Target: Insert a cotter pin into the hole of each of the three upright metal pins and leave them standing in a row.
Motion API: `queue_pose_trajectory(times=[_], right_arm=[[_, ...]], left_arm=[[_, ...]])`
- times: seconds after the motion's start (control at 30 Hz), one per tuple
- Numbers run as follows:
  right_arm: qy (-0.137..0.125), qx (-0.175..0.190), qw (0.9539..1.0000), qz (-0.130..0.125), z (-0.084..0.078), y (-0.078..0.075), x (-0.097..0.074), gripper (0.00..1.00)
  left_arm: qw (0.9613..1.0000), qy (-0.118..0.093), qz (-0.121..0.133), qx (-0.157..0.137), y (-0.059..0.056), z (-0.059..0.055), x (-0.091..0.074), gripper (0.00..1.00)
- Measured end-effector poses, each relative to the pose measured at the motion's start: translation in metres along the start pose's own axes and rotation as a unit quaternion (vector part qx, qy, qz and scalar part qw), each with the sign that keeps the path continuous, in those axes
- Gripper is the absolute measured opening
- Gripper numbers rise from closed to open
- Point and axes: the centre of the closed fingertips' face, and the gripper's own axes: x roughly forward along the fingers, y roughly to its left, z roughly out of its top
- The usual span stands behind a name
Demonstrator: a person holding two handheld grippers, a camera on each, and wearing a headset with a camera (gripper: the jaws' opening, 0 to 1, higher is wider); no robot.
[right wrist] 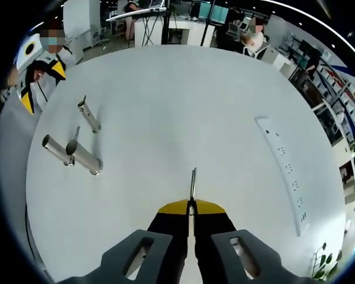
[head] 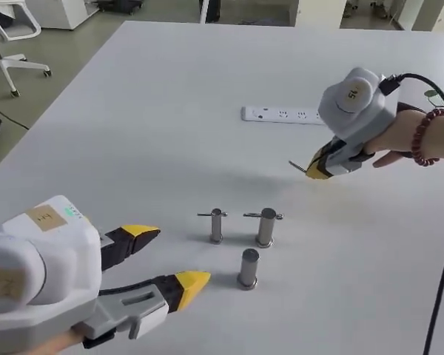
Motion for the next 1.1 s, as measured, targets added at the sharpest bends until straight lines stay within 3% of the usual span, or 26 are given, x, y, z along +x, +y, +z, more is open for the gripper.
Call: queue_pose_trajectory(times=[0.27,0.53,0.83,1.1], right_arm=[[-0.017,-0.034,0.9992,-0.005,0.012,0.028,-0.029,0.00],[-0.050,-0.058,0.9970,-0.004,0.027,0.060,-0.056,0.00],[-0.072,-0.099,0.9921,0.028,0.039,0.108,-0.068,0.00],[-0.084,-0.130,0.9868,0.048,0.049,0.134,-0.073,0.00]], left_arm=[[0.9999,-0.010,-0.001,0.005,-0.002,0.011,-0.006,0.48],[0.9997,-0.010,-0.020,0.004,-0.008,0.016,-0.008,0.42],[0.9992,-0.017,-0.038,-0.001,-0.016,0.024,-0.007,0.41],[0.9982,-0.006,-0.058,-0.013,-0.023,0.025,0.000,0.37]])
